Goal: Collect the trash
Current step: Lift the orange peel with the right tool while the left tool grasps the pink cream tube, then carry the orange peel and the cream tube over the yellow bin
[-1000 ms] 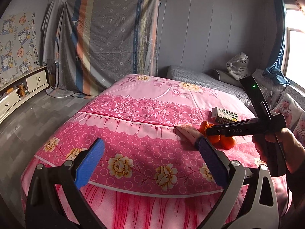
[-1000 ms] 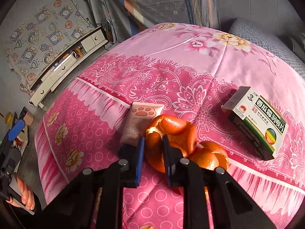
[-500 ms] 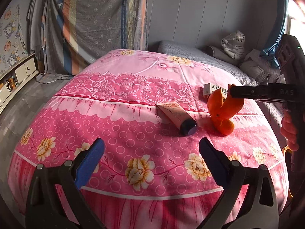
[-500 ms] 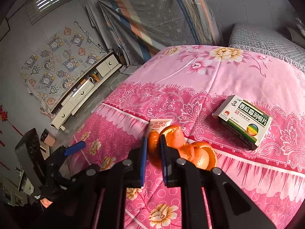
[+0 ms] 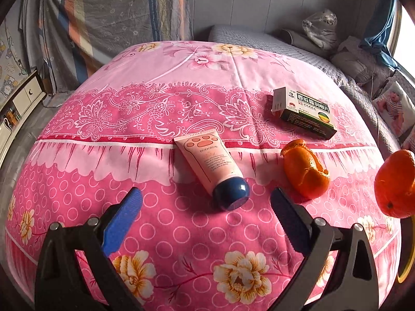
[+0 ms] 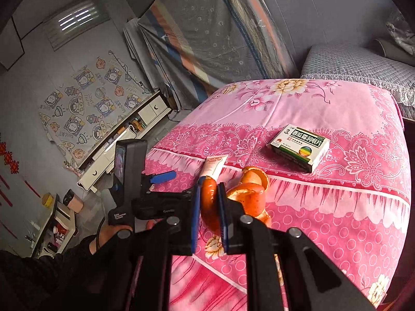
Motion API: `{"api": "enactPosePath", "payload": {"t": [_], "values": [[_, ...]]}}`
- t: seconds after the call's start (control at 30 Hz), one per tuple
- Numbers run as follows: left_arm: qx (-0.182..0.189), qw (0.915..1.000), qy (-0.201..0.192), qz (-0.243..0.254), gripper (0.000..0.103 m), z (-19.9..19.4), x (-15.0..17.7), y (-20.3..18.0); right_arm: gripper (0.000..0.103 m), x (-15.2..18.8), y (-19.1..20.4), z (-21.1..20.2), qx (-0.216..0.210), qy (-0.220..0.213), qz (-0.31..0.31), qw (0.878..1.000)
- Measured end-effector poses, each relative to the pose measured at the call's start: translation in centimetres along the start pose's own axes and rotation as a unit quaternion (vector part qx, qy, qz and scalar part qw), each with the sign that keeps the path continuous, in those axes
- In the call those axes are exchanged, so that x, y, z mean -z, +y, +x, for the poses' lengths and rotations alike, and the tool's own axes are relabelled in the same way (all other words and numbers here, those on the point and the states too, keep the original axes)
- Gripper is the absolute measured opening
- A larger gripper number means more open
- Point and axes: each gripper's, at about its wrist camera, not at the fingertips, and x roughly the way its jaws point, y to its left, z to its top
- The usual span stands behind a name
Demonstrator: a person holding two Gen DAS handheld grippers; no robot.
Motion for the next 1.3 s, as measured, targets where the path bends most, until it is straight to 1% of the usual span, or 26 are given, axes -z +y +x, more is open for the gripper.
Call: {"api": "enactPosePath", "payload": {"t": [0.13,0.23,0.3,0.37,0.4,0.43,0.5,0.53,0.57,0.6,0.8,0.93,1.0,1.1,1.23,1.3], "values": [[-0.012,0.9998,0.011,-0.008,0.094,1.3,-0.5,0.2,0.012,1.1,0.0,-1.6,-0.013,-0.013,0.007,1.0],[-0.015,0.9995,0.023,-0.017,0.091,2.4,-0.9,0.6,0.012,1.7,0.3,-2.4,-0.018,-0.018,0.006,1.0],[-0.017,0.9992,0.029,-0.022,0.084,3.2,-1.2,0.7,0.012,1.9,0.5,-2.7,-0.02,-0.02,0.007,1.0],[-0.021,0.9991,0.029,-0.022,0.081,3.5,-1.4,0.7,0.012,2.2,0.6,-2.9,-0.021,-0.023,0.009,0.999],[-0.022,0.9991,0.027,-0.023,0.076,3.5,-1.5,0.7,0.012,2.4,0.7,-3.1,-0.022,-0.024,0.01,0.999],[-0.024,0.9991,0.026,-0.024,0.073,3.6,-1.6,0.8,0.012,2.6,0.8,-3.2,-0.022,-0.025,0.011,0.999],[-0.028,0.9989,0.024,-0.027,0.06,3.8,-1.8,1.0,0.012,2.8,0.8,-3.4,-0.021,-0.026,0.015,0.999],[-0.031,0.9989,0.023,-0.027,0.055,3.7,-1.7,1.2,0.012,2.9,0.7,-3.6,-0.023,-0.026,0.017,0.999],[-0.038,0.9988,0.021,-0.023,0.044,3.7,-1.6,1.3,0.012,3.0,0.7,-3.6,-0.024,-0.026,0.02,0.999],[-0.044,0.9987,0.018,-0.019,0.035,3.7,-1.6,1.3,0.012,3.1,0.8,-3.6,-0.024,-0.026,0.02,0.999],[-0.032,0.9991,0.014,-0.022,0.034,3.1,-1.5,2.0,0.012,3.0,1.7,-4.0,-0.025,-0.033,0.012,0.999],[-0.02,0.9994,0.003,-0.027,0.034,1.5,-1.0,2.4,0.012,3.0,2.5,-4.7,-0.03,-0.036,0.011,0.999],[-0.015,0.9996,-0.012,-0.023,0.034,0.2,-0.6,2.7,0.012,3.1,2.9,-5.0,-0.031,-0.037,0.01,0.999],[-0.008,0.9989,-0.044,-0.014,0.034,-2.6,0.2,2.9,0.012,3.5,3.6,-5.7,-0.027,-0.039,0.003,0.999],[-0.005,0.9962,-0.086,0.006,0.034,-6.8,1.6,2.5,0.012,4.6,4.0,-6.1,-0.02,-0.034,0.001,0.999],[0.004,0.9946,-0.102,0.014,0.034,-8.9,2.3,2.1,0.012,5.3,3.8,-6.2,-0.019,-0.032,0.008,0.999]]}}
